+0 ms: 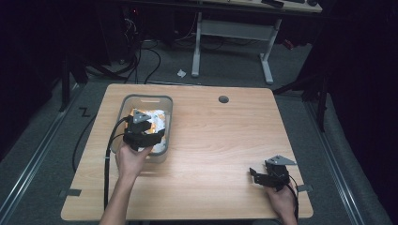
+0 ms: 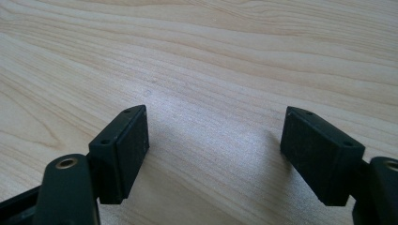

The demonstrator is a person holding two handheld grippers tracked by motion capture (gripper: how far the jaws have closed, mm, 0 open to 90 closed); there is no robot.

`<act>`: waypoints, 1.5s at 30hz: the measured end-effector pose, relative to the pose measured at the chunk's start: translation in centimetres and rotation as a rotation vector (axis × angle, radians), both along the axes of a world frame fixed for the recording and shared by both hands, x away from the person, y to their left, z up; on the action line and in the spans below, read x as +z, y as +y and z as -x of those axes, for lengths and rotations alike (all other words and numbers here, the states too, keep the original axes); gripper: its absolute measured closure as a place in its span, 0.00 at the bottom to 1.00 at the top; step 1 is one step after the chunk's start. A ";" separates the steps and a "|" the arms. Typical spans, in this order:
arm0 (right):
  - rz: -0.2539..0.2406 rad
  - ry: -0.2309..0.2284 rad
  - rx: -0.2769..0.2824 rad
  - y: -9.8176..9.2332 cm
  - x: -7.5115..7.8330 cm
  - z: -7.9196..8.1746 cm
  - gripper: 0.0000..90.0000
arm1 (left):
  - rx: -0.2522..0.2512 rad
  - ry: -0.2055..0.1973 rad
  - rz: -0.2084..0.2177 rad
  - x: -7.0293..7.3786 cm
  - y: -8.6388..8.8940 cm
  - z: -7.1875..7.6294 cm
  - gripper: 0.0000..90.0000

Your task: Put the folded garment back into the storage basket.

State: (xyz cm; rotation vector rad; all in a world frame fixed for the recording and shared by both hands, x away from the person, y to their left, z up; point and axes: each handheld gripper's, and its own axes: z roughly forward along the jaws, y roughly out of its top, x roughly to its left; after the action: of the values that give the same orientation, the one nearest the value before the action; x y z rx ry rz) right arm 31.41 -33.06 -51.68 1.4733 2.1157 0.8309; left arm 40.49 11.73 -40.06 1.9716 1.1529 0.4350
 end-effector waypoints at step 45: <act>0.000 0.000 0.000 0.0 0.0 0.0 0.27 | -0.184 -0.003 0.066 -3.0 -6.2 5.6 0.46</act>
State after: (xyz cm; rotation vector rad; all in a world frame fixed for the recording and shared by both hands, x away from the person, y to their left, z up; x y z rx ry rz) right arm 31.41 -33.07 -51.68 1.4735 2.1155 0.8307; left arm 34.85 5.55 -43.03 1.9972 0.9610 0.3007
